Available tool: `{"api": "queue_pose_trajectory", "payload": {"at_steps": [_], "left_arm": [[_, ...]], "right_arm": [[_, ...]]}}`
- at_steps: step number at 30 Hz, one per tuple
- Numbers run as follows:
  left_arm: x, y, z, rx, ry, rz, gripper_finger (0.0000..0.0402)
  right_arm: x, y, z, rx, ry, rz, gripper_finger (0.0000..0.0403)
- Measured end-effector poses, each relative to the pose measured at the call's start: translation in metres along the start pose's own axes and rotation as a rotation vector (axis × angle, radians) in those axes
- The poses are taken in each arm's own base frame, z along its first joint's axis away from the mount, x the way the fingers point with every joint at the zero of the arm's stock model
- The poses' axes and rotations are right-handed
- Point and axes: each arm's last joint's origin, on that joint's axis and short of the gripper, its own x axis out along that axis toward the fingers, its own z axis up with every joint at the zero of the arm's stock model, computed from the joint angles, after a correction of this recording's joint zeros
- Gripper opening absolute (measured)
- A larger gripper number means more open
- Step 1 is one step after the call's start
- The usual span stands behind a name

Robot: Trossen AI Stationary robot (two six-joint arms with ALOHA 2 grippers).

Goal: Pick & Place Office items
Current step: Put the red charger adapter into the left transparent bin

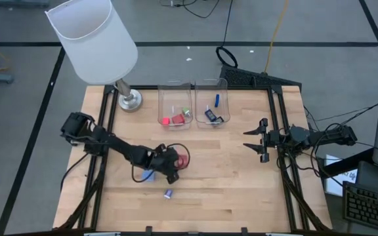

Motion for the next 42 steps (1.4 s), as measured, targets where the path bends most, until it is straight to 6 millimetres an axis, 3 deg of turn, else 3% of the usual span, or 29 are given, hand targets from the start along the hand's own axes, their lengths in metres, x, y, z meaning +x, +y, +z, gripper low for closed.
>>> {"api": "queue_pose_trajectory", "payload": {"at_steps": [7,15,23,33,38,42], "left_arm": [[0.005,0.009,0.005,-0.127,0.135,-0.127,0.0228],[0.006,0.004,0.015,-0.145,0.075,-0.232,0.0228],[0.006,0.004,0.017,0.019,0.036,-0.241,0.0227],[0.004,0.001,0.028,0.168,-0.121,-0.203,0.0227],[0.001,-0.001,0.042,0.089,-0.314,-0.097,0.0227],[0.001,-0.001,0.042,0.093,-0.325,-0.088,0.0227]], "right_arm": [[0.000,0.000,0.000,0.000,0.000,0.000,0.0208],[0.000,0.000,0.000,0.000,0.000,0.000,0.0204],[0.000,0.000,0.000,0.000,0.000,0.000,0.0207],[0.000,0.000,0.000,0.000,0.000,0.000,0.0204],[0.000,0.000,0.000,0.000,0.000,0.000,0.0207],[0.000,0.000,0.000,0.000,0.000,0.000,0.0207]]}}
